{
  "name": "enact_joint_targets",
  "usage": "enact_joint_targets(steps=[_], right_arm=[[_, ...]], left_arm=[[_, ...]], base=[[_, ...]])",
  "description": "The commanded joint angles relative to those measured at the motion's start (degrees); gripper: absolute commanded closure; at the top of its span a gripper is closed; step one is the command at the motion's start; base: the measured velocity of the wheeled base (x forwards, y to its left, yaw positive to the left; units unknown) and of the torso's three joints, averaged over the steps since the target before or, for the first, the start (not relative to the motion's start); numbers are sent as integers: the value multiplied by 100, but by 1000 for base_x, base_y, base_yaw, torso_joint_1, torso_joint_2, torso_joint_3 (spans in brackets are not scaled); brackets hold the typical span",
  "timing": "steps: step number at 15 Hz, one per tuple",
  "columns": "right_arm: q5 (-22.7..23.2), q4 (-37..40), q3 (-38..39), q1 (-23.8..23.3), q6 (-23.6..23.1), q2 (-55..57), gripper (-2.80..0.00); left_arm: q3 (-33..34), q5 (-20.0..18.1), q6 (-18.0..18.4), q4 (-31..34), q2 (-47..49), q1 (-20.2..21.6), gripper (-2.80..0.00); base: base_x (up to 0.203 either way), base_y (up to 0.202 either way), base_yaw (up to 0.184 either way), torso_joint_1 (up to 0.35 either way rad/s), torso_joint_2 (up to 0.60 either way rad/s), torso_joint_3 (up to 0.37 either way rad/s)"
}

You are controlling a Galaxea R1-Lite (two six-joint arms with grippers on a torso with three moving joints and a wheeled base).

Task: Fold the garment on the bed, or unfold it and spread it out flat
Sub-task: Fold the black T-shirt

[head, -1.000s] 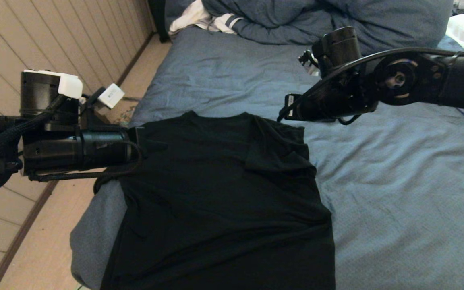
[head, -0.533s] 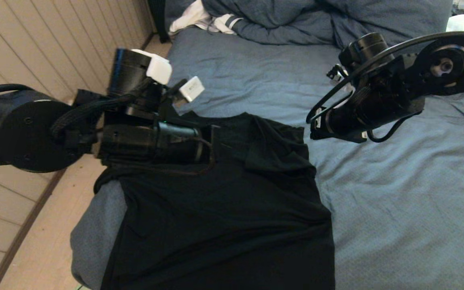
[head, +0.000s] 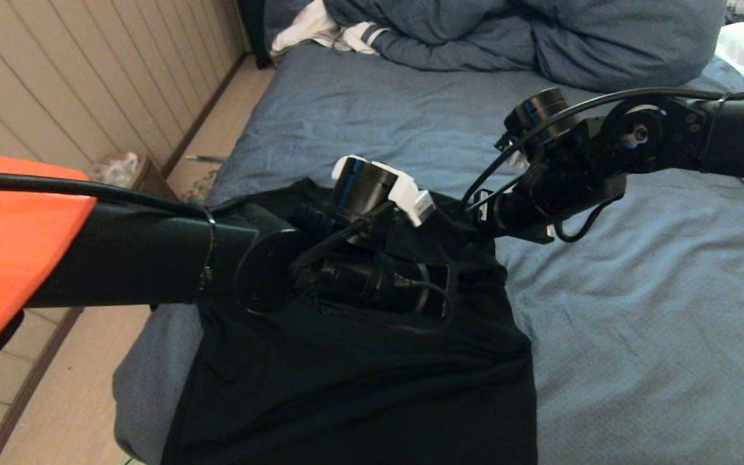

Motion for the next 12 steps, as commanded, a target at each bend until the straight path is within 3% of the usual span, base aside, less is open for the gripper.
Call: enact_joint_targets(steps=[1,4,7,12], right_arm=[[64,13,-99,15,16,228,0],[63,-87,-185,10,-19,401,0],[72,-298,-180,-37,-45,452,0],[81,-298,-171,-69,-45,461,0]], left_arm=[[-14,-10,-10,-101,373,-125,0],[-121,36,6,-405,708,-151,0],[-511,428,13,-786,1056,-121,0],[-823,432,-257,-827,365,248,0]], base=[[0,0,0,0,0,0],[0,0,0,0,0,0],[0,0,0,0,0,0],[0,0,0,0,0,0]])
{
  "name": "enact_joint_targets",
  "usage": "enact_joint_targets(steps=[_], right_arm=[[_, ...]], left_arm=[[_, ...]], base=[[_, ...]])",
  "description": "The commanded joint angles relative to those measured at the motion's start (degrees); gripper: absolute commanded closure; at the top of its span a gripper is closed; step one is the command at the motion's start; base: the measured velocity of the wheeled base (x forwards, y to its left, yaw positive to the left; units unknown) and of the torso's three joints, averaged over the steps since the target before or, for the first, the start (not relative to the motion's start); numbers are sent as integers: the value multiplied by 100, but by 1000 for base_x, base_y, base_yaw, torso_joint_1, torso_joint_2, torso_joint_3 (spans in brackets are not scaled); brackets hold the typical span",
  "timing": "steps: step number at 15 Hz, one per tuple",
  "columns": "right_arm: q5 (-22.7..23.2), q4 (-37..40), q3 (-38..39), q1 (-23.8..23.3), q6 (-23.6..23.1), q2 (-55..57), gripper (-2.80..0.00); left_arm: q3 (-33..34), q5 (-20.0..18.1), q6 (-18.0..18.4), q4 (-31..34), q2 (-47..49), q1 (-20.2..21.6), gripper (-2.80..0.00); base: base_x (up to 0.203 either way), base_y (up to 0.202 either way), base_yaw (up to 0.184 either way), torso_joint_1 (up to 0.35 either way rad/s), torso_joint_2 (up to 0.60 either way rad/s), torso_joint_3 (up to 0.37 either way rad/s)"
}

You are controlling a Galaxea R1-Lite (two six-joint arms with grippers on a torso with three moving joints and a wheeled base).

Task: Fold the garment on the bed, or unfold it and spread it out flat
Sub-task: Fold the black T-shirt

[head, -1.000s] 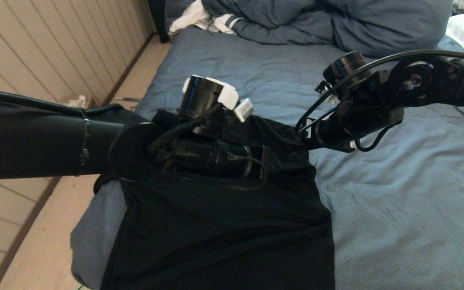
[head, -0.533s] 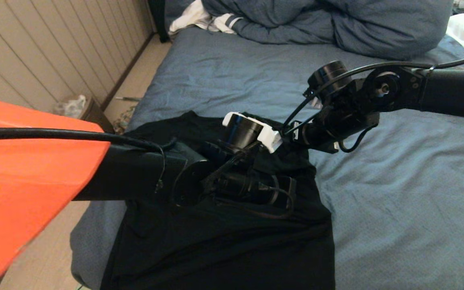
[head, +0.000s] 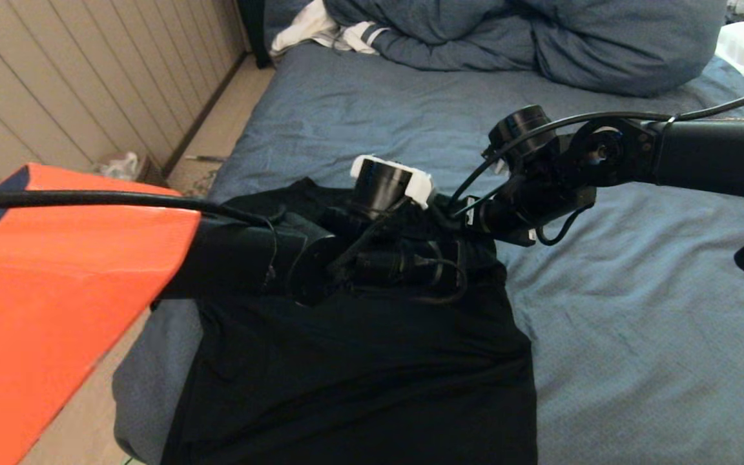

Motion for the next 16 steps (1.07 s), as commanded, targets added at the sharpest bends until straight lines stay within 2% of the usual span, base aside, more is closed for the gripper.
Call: enact_joint_targets(steps=[1,6,9,14,16], right_arm=[[-1,20,5,0,9,25,0],[8,-44,-4,-53,14,-41,0],[31,-121,-4,-157,-29,-160,0],[350,-147,-12,-202,-47,-221,0],[387,-470,-4,-202,-55,-178,0]], left_arm=[[-69,-46,-48,-6,-442,188,0],[16,-64,-41,-23,139,226,0],[74,-35,-51,-664,550,254,0],[-218,1,7,-788,1020,642,0],[-229,2,19,-789,1092,744,0]], base=[[0,0,0,0,0,0],[0,0,0,0,0,0],[0,0,0,0,0,0],[0,0,0,0,0,0],[0,0,0,0,0,0]])
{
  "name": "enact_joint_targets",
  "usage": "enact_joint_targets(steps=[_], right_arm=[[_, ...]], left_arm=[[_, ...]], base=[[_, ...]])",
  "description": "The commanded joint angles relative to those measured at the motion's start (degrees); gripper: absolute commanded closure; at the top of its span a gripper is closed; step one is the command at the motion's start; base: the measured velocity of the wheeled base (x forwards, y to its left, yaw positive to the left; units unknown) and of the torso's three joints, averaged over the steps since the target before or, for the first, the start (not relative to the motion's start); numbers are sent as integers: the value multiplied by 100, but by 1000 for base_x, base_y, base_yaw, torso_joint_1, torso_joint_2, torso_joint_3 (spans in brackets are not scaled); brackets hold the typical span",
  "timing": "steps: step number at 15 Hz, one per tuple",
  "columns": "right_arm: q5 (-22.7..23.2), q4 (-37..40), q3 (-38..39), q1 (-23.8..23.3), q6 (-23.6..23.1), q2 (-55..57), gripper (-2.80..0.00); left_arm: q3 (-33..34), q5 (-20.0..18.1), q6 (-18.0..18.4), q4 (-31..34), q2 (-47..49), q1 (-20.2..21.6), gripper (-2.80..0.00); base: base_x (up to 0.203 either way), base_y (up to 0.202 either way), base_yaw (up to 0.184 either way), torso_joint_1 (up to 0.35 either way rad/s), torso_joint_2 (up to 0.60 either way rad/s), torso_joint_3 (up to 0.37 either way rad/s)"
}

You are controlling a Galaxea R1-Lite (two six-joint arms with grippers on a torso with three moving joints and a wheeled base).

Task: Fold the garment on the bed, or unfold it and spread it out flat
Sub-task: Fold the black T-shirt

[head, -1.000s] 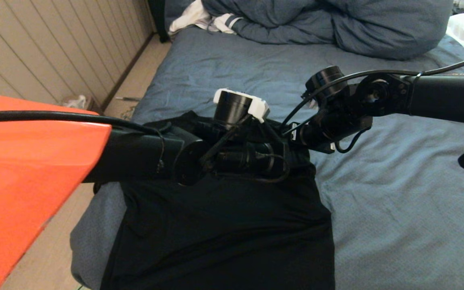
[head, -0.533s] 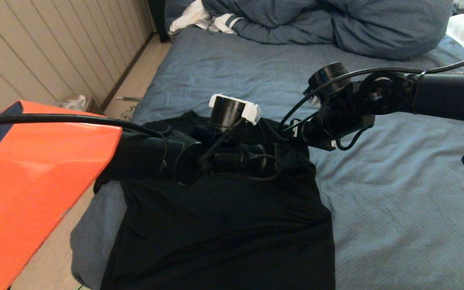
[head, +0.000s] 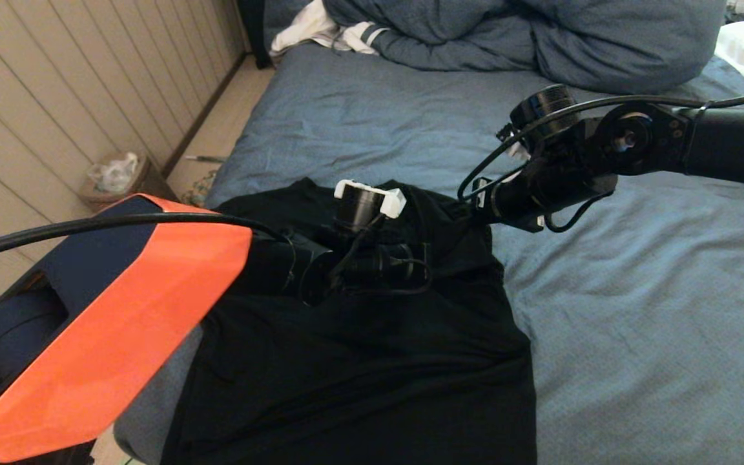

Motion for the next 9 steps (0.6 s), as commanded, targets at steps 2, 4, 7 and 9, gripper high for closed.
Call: enact_joint_targets(steps=[2,4,7,9], right_arm=[[-7,-385,-8,-68,-25,193,0],[1,-532,-17,-169,-101,366,0],[5,-529,-15,-276,-111,518,0],[-4,-631,-17,-385,-113,672,0]], left_arm=[[124,8,22,-5,86,99,0],[372,15,92,-63,-13,103,0],[703,9,117,-162,-213,118,0],[750,0,164,-163,-334,110,0]], base=[[0,0,0,0,0,0],[0,0,0,0,0,0],[0,0,0,0,0,0],[0,0,0,0,0,0]])
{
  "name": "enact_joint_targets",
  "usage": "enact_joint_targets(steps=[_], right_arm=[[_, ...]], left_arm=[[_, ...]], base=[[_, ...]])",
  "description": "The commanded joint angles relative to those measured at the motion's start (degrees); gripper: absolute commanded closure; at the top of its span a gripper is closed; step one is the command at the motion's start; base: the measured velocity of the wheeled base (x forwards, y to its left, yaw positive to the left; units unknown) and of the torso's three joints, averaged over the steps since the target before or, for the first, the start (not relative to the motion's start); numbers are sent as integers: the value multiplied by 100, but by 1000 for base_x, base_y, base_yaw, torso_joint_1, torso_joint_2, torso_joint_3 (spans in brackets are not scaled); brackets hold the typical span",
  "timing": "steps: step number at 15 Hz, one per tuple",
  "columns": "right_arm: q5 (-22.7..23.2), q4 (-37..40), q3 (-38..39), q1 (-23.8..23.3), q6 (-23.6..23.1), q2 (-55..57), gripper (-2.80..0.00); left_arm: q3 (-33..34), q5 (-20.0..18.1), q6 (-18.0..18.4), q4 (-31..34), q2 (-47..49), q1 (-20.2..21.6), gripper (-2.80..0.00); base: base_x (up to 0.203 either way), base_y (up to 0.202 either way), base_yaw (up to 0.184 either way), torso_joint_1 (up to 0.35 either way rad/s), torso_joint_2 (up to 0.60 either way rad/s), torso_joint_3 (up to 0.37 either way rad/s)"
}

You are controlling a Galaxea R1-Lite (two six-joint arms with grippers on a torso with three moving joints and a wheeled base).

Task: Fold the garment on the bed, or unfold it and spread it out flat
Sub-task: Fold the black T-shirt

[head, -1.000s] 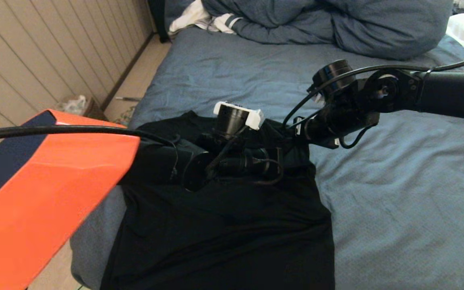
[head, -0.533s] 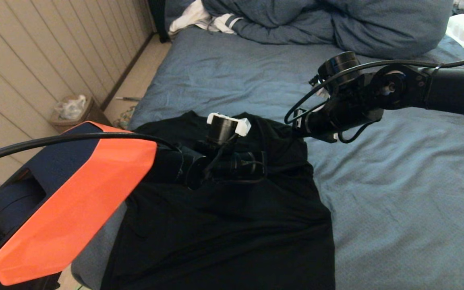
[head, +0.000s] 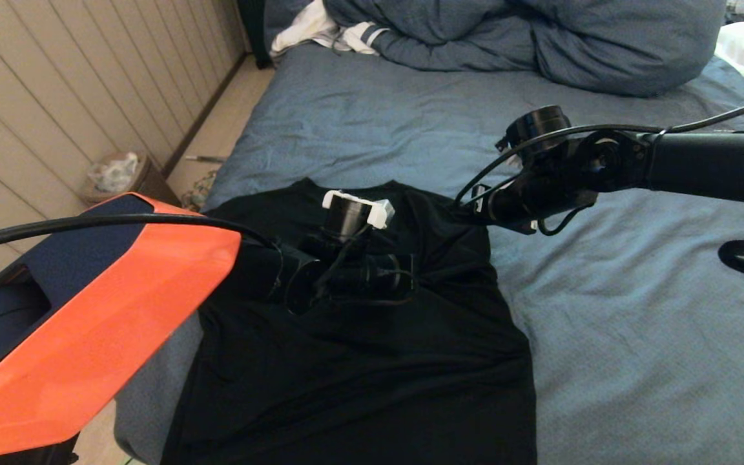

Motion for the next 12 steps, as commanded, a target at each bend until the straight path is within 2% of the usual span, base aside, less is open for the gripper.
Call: enact_joint_targets(steps=[1,8,12], right_arm=[[-1,-181,1,-142,6,252,0],[-1,-885,-17,-928,-184,382,0],[3,-981,-10,-1054,-276,256,0]], left_arm=[[61,-10,24,-1,-189,-6,0],[196,-13,90,9,-364,-68,0],[174,-19,139,13,-386,-94,0]], base=[[0,0,0,0,0,0],[0,0,0,0,0,0],[0,0,0,0,0,0]])
